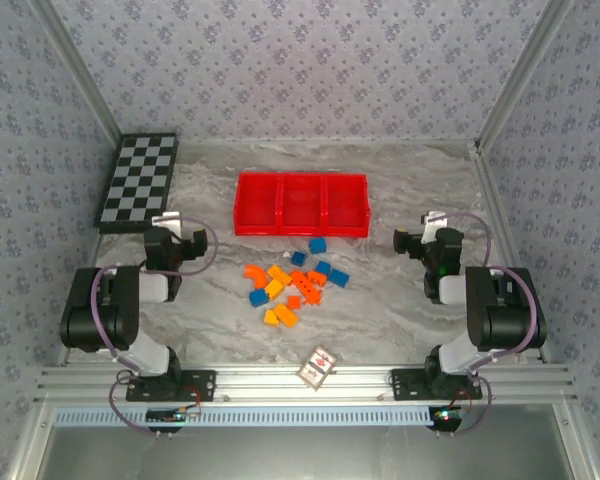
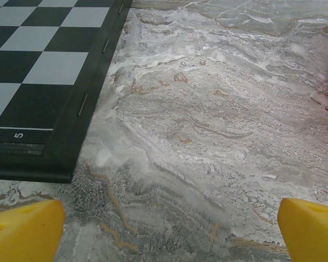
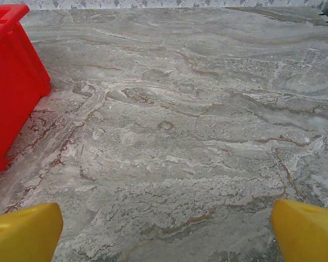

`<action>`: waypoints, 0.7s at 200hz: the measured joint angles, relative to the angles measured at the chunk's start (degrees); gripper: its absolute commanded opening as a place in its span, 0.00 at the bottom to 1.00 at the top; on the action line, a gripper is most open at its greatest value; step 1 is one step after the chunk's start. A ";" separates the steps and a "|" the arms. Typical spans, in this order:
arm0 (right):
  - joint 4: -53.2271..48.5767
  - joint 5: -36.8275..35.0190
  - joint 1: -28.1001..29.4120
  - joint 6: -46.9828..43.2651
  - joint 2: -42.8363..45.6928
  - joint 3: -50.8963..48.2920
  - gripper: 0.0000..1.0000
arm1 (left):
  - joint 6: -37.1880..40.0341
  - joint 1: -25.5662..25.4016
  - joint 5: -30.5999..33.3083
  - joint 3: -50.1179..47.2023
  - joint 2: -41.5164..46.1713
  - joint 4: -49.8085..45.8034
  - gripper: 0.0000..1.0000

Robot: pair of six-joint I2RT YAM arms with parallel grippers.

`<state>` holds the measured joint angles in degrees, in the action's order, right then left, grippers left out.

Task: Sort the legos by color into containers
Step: Pick up the lego from the center of the table.

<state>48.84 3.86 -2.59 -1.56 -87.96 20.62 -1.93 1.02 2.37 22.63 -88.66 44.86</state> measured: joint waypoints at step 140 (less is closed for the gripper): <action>0.90 -7.32 0.28 1.57 0.00 0.04 1.00 | -0.02 0.11 -0.24 0.00 0.00 0.00 1.00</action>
<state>49.74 -3.46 -2.31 0.01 -87.96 20.67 -1.96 1.13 2.13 22.63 -88.66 44.86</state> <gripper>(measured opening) 0.996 0.997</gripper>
